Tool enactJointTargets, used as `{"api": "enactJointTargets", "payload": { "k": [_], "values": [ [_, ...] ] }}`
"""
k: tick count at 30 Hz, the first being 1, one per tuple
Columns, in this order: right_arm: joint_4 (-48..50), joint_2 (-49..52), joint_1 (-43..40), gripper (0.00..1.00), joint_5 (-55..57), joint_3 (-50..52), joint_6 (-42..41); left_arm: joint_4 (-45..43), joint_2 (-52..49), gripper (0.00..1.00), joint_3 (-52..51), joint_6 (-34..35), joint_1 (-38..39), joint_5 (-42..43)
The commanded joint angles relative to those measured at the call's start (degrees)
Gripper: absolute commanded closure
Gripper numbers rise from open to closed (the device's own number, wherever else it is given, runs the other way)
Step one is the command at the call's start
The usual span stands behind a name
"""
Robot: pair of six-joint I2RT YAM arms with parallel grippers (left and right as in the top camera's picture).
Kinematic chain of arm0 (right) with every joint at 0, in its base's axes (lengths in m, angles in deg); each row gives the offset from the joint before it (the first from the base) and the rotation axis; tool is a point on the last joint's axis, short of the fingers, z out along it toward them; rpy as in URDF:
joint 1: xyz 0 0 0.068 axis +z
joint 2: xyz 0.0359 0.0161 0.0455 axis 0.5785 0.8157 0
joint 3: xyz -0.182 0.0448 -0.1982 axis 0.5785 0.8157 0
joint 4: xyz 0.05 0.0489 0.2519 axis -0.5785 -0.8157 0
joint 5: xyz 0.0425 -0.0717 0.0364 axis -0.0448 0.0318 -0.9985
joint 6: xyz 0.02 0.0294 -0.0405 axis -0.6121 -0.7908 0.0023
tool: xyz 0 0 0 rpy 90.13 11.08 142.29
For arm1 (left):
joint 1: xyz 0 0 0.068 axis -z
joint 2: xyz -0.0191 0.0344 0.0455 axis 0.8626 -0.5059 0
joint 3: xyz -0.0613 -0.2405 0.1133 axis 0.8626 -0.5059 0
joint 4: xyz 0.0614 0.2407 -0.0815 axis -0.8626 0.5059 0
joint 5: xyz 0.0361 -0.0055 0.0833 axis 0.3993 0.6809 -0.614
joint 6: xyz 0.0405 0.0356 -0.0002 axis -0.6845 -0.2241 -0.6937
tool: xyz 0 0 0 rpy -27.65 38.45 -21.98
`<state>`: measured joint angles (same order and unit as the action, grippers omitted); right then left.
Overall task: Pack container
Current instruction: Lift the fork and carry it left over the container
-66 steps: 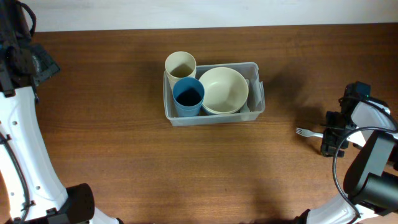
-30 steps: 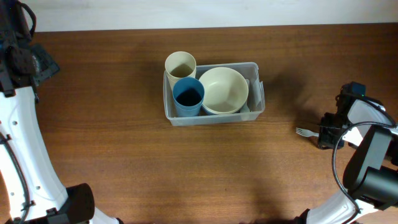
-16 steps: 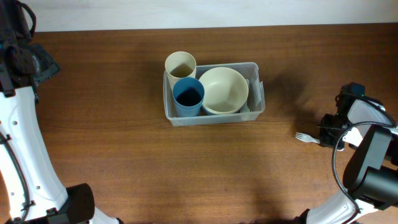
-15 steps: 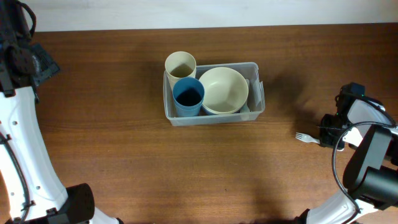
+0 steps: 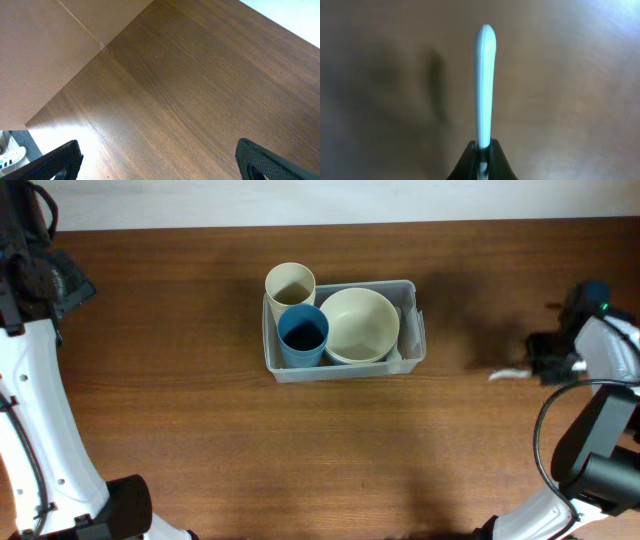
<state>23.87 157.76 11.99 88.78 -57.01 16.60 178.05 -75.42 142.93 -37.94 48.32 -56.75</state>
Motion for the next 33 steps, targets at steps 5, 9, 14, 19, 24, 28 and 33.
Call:
{"api": "enactJointTargets", "payload": {
  "k": [5,9,14,19,24,28,33],
  "values": [
    [-2.1,-0.4,7.4,0.96,-11.5,-16.5,27.8,0.0,-0.5,0.00,0.0,0.9,-0.2,0.2],
    [-2.6,-0.4,14.9,0.96,-11.5,-23.1,36.6,0.0,-0.5,0.00,0.0,0.9,-0.2,0.2],
    [-1.8,-0.3,24.4,0.96,-4.3,-25.0,45.8,0.0,-0.5,0.00,0.0,0.9,-0.2,0.2],
    [-1.8,0.9,31.3,0.96,1.3,-24.9,51.6,0.0,-0.5,0.00,0.0,1.0,-0.2,0.2],
    [-2.4,2.7,33.9,0.96,2.5,-24.9,51.9,0.0,-0.5,0.00,0.0,0.9,-0.2,0.2],
    [-4.4,4.4,33.9,0.96,2.1,-24.8,53.4,0.0,-0.5,0.00,0.0,0.9,-0.2,0.2],
    [-5.7,5.8,33.9,0.97,1.4,-24.5,53.4,0.0,-0.5,0.00,0.0,1.0,-0.2,0.2]
  ]
}}
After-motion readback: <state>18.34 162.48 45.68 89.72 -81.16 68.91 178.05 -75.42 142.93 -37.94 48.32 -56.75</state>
